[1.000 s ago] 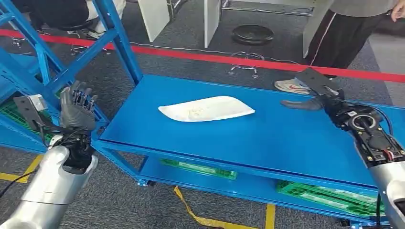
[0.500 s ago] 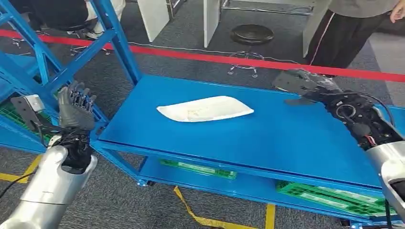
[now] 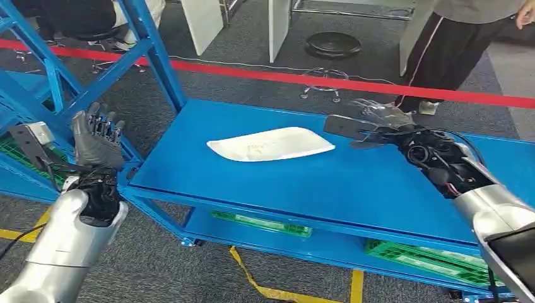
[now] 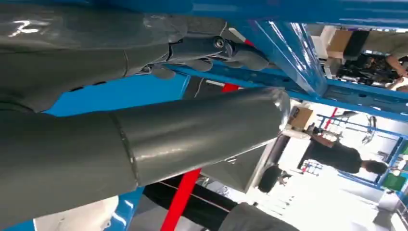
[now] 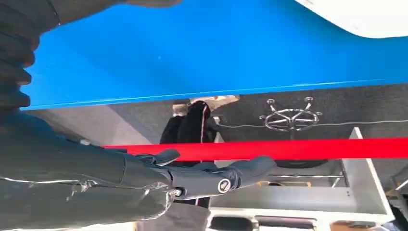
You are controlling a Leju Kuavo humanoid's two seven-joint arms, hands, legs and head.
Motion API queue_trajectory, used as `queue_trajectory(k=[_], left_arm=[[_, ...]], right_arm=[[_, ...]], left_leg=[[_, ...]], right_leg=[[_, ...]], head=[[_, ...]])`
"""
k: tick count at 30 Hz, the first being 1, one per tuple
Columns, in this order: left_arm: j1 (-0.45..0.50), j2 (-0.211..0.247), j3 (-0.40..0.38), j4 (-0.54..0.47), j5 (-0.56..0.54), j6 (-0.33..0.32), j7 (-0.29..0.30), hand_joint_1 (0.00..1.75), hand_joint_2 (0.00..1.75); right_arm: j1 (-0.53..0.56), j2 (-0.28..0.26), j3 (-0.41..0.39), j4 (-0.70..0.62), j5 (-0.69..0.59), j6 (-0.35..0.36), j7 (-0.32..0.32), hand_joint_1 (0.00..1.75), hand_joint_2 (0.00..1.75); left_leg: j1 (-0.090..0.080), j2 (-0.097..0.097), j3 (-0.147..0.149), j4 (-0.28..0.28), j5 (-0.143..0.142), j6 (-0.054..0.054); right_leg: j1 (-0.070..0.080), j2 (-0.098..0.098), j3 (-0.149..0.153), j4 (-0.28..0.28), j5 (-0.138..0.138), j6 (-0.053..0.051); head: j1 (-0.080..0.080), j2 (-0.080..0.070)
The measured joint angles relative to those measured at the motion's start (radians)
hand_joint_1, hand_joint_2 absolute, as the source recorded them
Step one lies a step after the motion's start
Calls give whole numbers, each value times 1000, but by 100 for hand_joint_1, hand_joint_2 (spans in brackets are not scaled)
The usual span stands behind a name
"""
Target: Take the parts from the cabinet and place them on the table.
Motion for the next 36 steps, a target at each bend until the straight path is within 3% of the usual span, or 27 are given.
queue_trajectory(k=[13, 18, 24, 36], left_arm=[[-11, -3, -2, 10, 5, -4, -10, 0, 0], [-36, -13, -8, 34, 10, -22, -34, 0, 0], [-66, -29, -13, 71, 12, -38, -48, 0, 0], [-99, -46, -40, 124, 13, -52, -57, 0, 0]], right_arm=[[-6, 29, 22, 36, 16, -6, -40, 0, 175], [-7, 65, 25, 55, 17, 10, -95, 0, 175], [-7, 107, 25, 77, -23, 69, -121, 0, 175], [-2, 188, 26, 102, -29, 108, -155, 0, 175]], left_leg=[[0, 0, 0, 0, 0, 0], [0, 0, 1, 0, 0, 0], [0, 0, 1, 0, 0, 0], [0, 0, 1, 0, 0, 0]], right_leg=[[0, 0, 0, 0, 0, 0], [0, 0, 0, 0, 0, 0], [0, 1, 0, 0, 0, 0], [0, 1, 0, 0, 0, 0]], head=[[-10, 0], [-12, 0], [-13, 0], [-14, 0]])
